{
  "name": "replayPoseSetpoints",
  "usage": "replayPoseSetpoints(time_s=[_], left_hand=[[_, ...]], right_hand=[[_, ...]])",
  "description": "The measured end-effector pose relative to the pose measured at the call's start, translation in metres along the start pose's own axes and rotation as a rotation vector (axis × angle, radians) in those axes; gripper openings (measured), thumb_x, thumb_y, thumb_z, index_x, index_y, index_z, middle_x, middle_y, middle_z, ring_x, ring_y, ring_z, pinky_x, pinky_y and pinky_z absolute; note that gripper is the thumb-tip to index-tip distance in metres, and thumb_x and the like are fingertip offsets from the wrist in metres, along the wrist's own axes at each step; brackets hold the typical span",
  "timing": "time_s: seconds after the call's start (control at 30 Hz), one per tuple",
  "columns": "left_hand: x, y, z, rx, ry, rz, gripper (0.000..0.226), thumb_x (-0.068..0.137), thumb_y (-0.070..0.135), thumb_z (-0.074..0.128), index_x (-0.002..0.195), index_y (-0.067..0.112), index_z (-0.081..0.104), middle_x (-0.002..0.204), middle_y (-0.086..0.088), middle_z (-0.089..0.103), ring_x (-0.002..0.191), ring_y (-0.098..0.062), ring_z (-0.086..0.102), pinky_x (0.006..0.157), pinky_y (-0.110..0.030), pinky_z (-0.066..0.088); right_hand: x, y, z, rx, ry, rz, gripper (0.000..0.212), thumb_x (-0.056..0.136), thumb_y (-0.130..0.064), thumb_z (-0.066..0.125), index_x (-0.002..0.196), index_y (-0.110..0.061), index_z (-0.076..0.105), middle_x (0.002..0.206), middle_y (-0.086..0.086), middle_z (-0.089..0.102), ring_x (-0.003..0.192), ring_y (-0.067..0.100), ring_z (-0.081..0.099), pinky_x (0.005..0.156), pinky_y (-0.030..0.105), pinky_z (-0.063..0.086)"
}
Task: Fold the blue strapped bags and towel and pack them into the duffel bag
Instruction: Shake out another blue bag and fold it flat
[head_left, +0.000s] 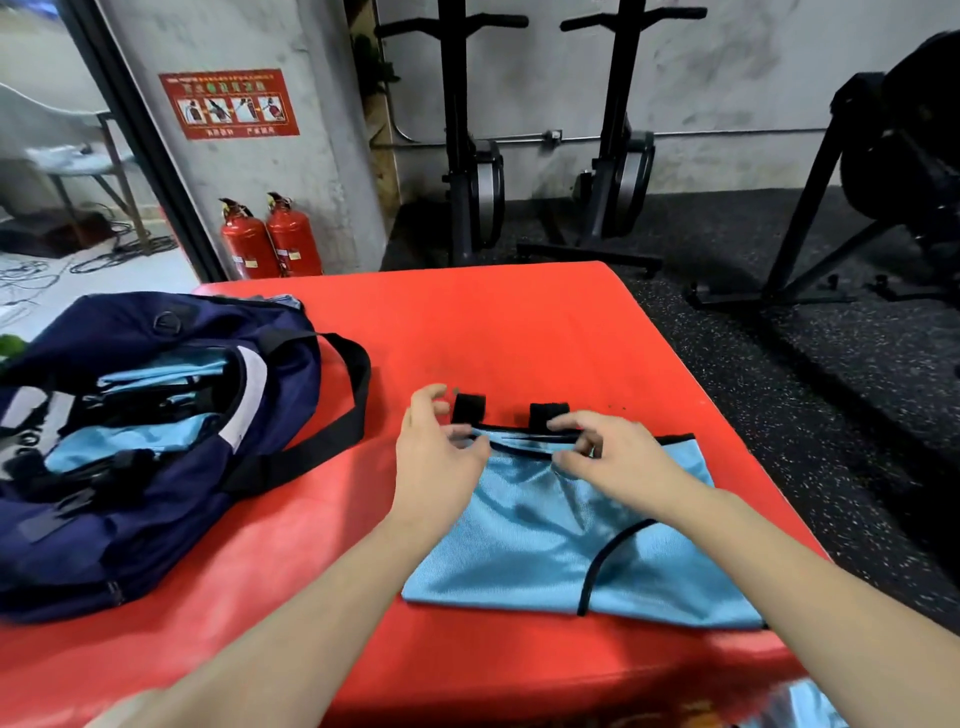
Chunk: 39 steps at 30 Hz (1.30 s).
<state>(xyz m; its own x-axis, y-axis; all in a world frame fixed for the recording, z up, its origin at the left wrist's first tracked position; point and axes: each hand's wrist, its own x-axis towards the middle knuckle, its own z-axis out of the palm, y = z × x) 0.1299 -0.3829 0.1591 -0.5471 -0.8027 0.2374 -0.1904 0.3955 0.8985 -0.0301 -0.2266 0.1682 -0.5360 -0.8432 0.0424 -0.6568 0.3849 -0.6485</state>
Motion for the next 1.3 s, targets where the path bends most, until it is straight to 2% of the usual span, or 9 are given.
replayPoseSetpoints(time_s=[0.13, 0.23, 0.37, 0.5, 0.7, 0.83, 0.97, 1.1, 1.3], left_hand=[[0.006, -0.010, 0.001, -0.095, -0.102, 0.007, 0.054, 0.084, 0.002, 0.072, 0.124, 0.025, 0.045, 0.124, 0.004, 0.056, 0.116, -0.004, 0.060, 0.099, -0.018, 0.048], [0.011, -0.027, -0.003, 0.259, -0.231, 0.169, 0.044, 0.092, 0.019, 0.068, 0.132, 0.024, 0.051, 0.135, 0.006, 0.055, 0.130, -0.011, 0.050, 0.112, -0.025, 0.036], [0.012, -0.041, -0.006, 0.727, -0.458, 0.151, 0.064, 0.100, 0.060, 0.038, 0.156, 0.033, 0.024, 0.164, 0.010, 0.021, 0.154, -0.017, 0.010, 0.124, -0.051, 0.002], [0.010, -0.036, -0.003, 0.834, -0.468, 0.107, 0.069, 0.100, 0.067, 0.024, 0.159, 0.034, 0.012, 0.167, 0.006, 0.011, 0.155, -0.023, -0.002, 0.121, -0.056, -0.006], [-0.005, -0.019, 0.001, 0.911, -0.368, 0.158, 0.067, 0.102, 0.058, 0.033, 0.159, 0.027, 0.016, 0.167, -0.012, 0.002, 0.153, -0.033, -0.004, 0.121, -0.058, 0.001], [-0.032, -0.003, 0.004, 0.810, -0.350, 0.175, 0.062, 0.101, 0.055, 0.035, 0.156, 0.028, 0.026, 0.167, -0.012, 0.002, 0.153, -0.033, -0.003, 0.122, -0.055, 0.006], [-0.082, -0.001, 0.017, 0.779, -0.352, 0.263, 0.065, 0.095, 0.064, 0.029, 0.150, 0.031, 0.040, 0.164, -0.013, 0.021, 0.151, -0.037, 0.015, 0.121, -0.055, 0.013], [-0.099, -0.004, 0.024, 0.872, -0.528, 0.181, 0.069, 0.097, 0.070, 0.016, 0.158, 0.038, 0.011, 0.168, -0.009, -0.005, 0.153, -0.029, -0.012, 0.121, -0.053, -0.012], [-0.061, -0.014, 0.022, 0.970, -0.651, 0.306, 0.072, 0.096, 0.072, 0.008, 0.158, 0.039, -0.005, 0.167, -0.003, -0.013, 0.152, -0.023, -0.020, 0.123, -0.051, -0.009]], right_hand=[[0.009, 0.002, 0.008, -0.013, 0.020, -0.033, 0.045, 0.092, -0.033, 0.069, 0.135, -0.030, 0.056, 0.111, -0.013, 0.066, 0.079, 0.000, 0.052, 0.081, 0.020, 0.043], [0.016, 0.008, 0.017, -0.287, -0.009, -0.052, 0.054, 0.094, -0.053, 0.058, 0.142, -0.032, 0.049, 0.137, -0.009, 0.052, 0.116, 0.017, 0.044, 0.103, 0.036, 0.037], [0.018, 0.013, 0.027, -0.521, -0.054, 0.006, 0.069, 0.091, -0.076, 0.032, 0.150, -0.040, 0.034, 0.146, -0.008, 0.040, 0.124, 0.023, 0.036, 0.103, 0.041, 0.033], [0.023, 0.011, 0.029, -0.544, -0.004, 0.012, 0.066, 0.092, -0.076, 0.026, 0.146, -0.040, 0.039, 0.139, -0.005, 0.044, 0.121, 0.023, 0.037, 0.101, 0.041, 0.032], [0.025, 0.006, 0.024, -0.503, 0.114, -0.106, 0.049, 0.095, -0.062, 0.045, 0.130, -0.031, 0.057, 0.123, -0.007, 0.054, 0.114, 0.019, 0.047, 0.098, 0.040, 0.040], [0.017, 0.008, 0.011, -0.399, -0.003, -0.247, 0.061, 0.087, -0.071, 0.038, 0.126, -0.032, 0.062, 0.124, -0.013, 0.057, 0.115, 0.013, 0.049, 0.098, 0.040, 0.043], [0.010, 0.018, 0.007, -0.533, -0.165, -0.173, 0.080, 0.081, -0.085, 0.026, 0.149, -0.044, 0.038, 0.157, -0.012, 0.030, 0.144, 0.015, 0.024, 0.113, 0.045, 0.027], [0.009, 0.030, 0.016, -0.614, -0.196, -0.142, 0.064, 0.097, -0.067, 0.016, 0.157, -0.046, 0.007, 0.165, -0.007, 0.017, 0.150, 0.020, 0.013, 0.120, 0.044, 0.018], [0.019, 0.046, 0.010, -0.650, 0.048, -0.044, 0.049, 0.104, -0.053, 0.029, 0.143, -0.032, 0.051, 0.140, -0.006, 0.047, 0.122, 0.022, 0.043, 0.098, 0.040, 0.039]])
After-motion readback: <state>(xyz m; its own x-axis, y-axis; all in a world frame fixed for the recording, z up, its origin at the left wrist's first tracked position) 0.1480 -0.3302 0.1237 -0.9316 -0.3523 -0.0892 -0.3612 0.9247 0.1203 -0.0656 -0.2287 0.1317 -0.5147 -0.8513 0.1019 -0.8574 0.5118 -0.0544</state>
